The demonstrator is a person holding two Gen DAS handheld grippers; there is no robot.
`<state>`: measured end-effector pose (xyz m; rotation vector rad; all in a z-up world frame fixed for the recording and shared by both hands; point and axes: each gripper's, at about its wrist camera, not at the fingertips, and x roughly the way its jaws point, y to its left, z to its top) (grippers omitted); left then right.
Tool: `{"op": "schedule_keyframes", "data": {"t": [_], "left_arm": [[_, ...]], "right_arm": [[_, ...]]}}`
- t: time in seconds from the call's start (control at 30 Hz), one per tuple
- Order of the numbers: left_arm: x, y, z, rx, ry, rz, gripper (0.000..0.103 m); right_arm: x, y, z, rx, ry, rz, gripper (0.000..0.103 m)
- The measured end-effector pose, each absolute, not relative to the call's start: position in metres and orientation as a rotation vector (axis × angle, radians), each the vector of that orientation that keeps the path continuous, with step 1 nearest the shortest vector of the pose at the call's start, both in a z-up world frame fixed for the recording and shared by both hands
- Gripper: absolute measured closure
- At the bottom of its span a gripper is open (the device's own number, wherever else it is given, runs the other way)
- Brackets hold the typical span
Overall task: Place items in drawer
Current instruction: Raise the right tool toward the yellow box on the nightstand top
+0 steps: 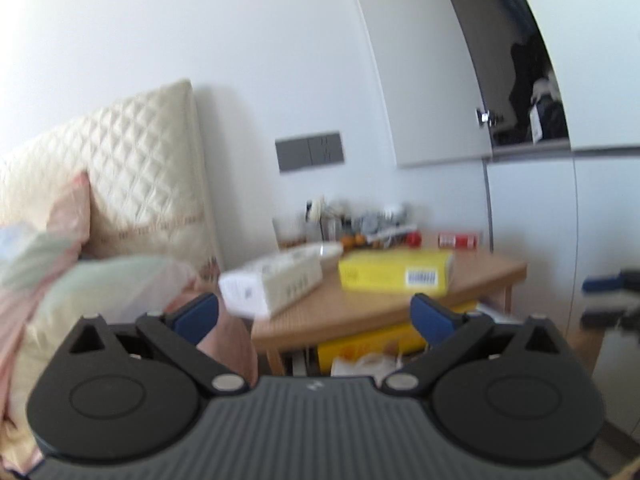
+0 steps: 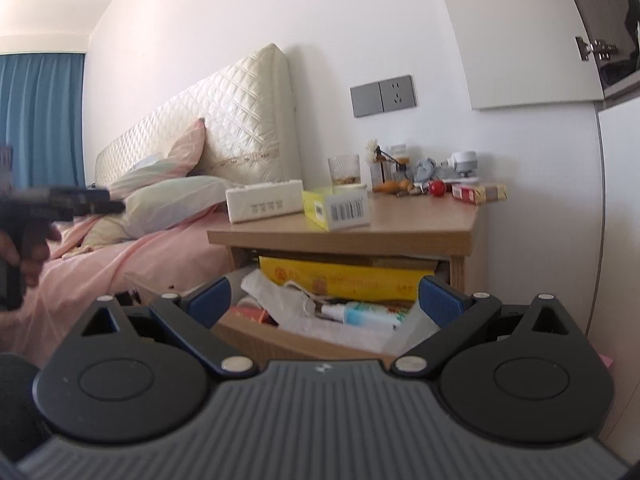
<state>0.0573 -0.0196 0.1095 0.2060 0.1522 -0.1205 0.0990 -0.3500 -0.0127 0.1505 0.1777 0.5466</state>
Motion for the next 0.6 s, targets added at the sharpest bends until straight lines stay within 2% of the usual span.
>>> {"op": "schedule_keyframes", "data": {"t": [0.17,0.3,0.6], "left_arm": [[0.059,-0.036,0.143,0.196,0.115,-0.114,0.000],[0.058,-0.041,0.144,0.156,0.101,-0.114,0.000],[0.054,-0.017,0.072,0.006,0.162,-0.041,0.000]], "right_arm": [[0.104,-0.336,-0.002,0.159,0.160,0.542,0.001],[0.106,-0.326,0.004,0.171,0.149,0.526,0.001],[0.097,-0.293,0.016,0.109,0.146,0.435,0.001]]}}
